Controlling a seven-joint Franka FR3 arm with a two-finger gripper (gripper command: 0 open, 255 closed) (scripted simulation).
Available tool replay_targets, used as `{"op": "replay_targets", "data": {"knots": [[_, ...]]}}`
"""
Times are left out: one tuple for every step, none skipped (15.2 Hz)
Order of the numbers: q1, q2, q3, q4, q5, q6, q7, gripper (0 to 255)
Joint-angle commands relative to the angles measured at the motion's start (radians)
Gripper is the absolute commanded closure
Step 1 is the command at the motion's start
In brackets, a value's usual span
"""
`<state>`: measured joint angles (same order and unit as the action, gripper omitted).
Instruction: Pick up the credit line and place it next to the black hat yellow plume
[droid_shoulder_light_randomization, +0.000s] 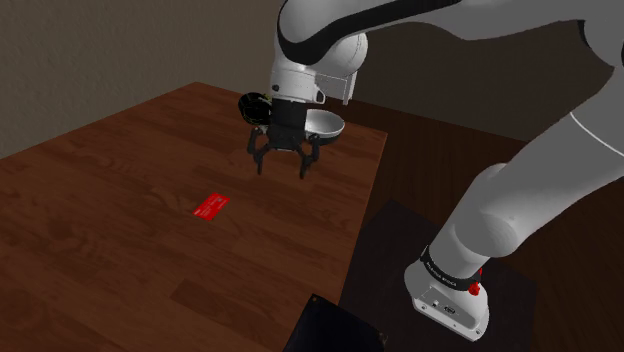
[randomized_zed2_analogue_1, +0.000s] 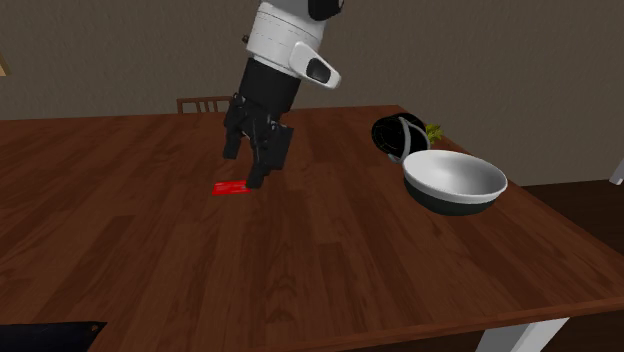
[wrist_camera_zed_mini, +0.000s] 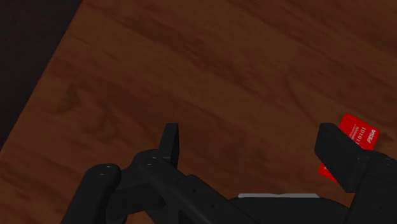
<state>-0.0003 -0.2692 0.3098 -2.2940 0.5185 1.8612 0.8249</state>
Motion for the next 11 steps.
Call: {"op": "replay_targets", "data": {"knots": [[0.002, 0.073, 0.023, 0.041, 0.020, 0.044, 0.069, 0], [0.004, 0.110, 0.032, 0.059, 0.028, 0.068, 0.100, 0], [0.006, 0.147, 0.041, 0.078, 0.035, 0.091, 0.131, 0], [0.009, 0.184, 0.049, 0.098, 0.041, 0.114, 0.161, 0], [0.011, 0.222, 0.055, 0.120, 0.046, 0.136, 0.191, 0], [0.015, 0.260, 0.061, 0.142, 0.050, 0.158, 0.221, 0], [0.019, 0.298, 0.065, 0.165, 0.053, 0.179, 0.250, 0], [0.024, 0.336, 0.068, 0.189, 0.056, 0.200, 0.279, 0], [0.029, 0.375, 0.070, 0.214, 0.058, 0.220, 0.307, 0], [0.035, 0.413, 0.071, 0.240, 0.059, 0.239, 0.336, 0], [0.041, 0.451, 0.072, 0.267, 0.061, 0.258, 0.363, 0]]}}
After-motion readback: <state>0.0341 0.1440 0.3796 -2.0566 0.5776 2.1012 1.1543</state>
